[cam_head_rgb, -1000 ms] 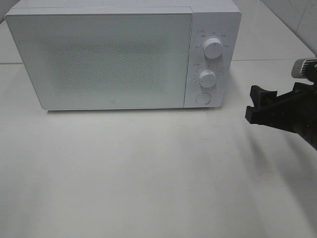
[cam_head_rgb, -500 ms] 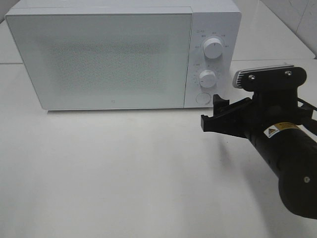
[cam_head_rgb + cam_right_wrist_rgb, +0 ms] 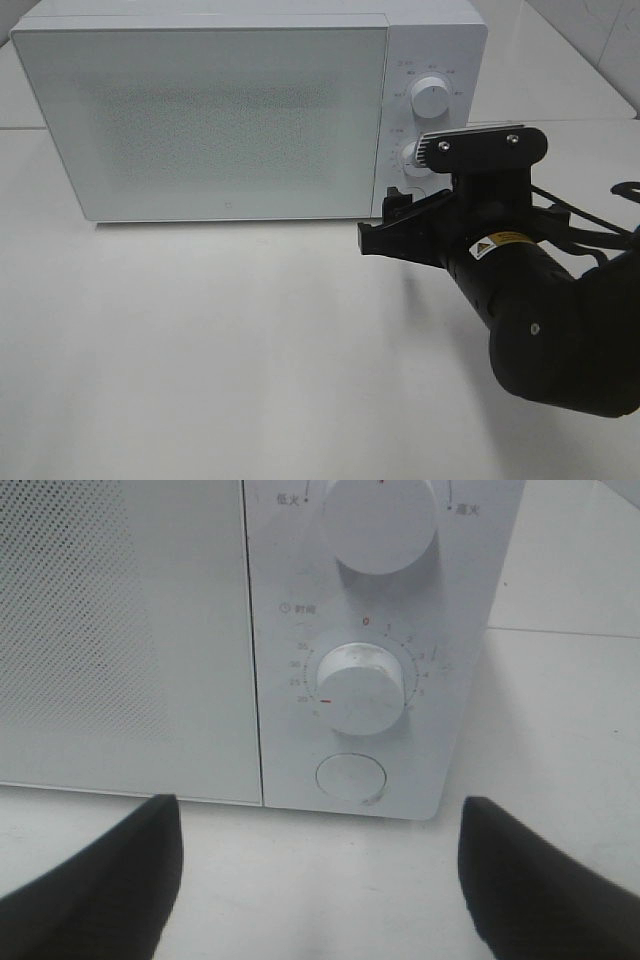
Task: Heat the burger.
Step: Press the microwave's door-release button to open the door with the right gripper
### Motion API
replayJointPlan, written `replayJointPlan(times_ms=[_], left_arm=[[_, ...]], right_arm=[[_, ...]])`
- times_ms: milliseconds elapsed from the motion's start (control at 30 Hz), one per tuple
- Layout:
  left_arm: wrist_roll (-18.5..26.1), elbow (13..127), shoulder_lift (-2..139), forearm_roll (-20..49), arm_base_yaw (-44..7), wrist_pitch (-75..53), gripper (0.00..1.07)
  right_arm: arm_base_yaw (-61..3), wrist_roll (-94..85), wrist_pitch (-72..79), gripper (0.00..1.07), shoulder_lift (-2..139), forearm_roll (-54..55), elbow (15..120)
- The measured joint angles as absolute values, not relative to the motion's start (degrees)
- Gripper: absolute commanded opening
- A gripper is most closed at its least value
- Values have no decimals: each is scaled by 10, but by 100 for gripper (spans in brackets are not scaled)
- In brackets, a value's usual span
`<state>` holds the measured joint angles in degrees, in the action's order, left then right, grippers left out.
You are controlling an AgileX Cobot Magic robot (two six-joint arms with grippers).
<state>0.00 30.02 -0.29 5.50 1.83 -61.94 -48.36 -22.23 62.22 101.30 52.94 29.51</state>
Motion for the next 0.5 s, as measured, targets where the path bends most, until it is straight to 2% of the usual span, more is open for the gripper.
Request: replayJointPlan(times_ms=[300,500], left_arm=[[0,300,-3,55,18,-619,97],[0,300,-3,55,18,-619,97]], right_arm=[[-484,-179,606,74,1014,532,299],[-484,-22,601,68,1014,532,299]])
